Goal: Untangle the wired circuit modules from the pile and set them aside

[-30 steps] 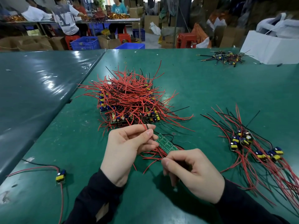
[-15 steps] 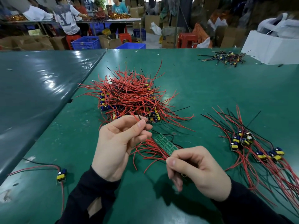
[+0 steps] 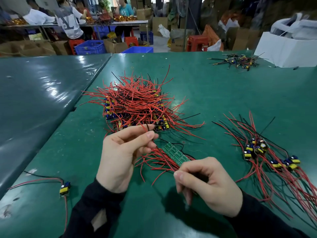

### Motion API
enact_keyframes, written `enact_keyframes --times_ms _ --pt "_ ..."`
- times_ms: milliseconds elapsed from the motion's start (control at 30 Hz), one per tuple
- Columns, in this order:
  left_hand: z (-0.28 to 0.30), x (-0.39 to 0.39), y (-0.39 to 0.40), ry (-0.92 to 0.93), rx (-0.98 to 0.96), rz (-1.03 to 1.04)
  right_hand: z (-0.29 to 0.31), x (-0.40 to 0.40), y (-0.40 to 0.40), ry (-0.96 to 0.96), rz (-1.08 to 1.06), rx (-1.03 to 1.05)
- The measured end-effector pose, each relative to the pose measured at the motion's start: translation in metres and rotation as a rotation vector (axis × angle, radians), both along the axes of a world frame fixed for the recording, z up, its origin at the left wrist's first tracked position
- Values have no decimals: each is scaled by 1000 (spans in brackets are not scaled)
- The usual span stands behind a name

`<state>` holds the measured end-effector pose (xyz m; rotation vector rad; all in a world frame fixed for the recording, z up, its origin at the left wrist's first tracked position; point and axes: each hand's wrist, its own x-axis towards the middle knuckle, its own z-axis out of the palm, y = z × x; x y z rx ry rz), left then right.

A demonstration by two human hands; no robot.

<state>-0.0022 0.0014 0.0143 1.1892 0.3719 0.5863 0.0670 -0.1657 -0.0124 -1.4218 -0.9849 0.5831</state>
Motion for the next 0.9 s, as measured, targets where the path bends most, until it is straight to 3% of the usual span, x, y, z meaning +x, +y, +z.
enact_keyframes --times_ms 200,400,533,767,833,900 --pt "3 -3 8 -20 -284 -121 9 5 -3 174 149 88" --pt "4 -5 9 -66 -314 -169 11 5 -3 249 247 101" --pt "-2 1 3 -54 -108 -34 8 1 -3 117 155 32" --pt "-20 7 -9 -31 663 361 4 -2 -2 -139 48 -20" --pt "-20 8 -9 -43 599 366 3 -1 -2 -139 33 -33" --pt "-16 7 -3 -75 322 302 1 0 -2 -112 17 -34"
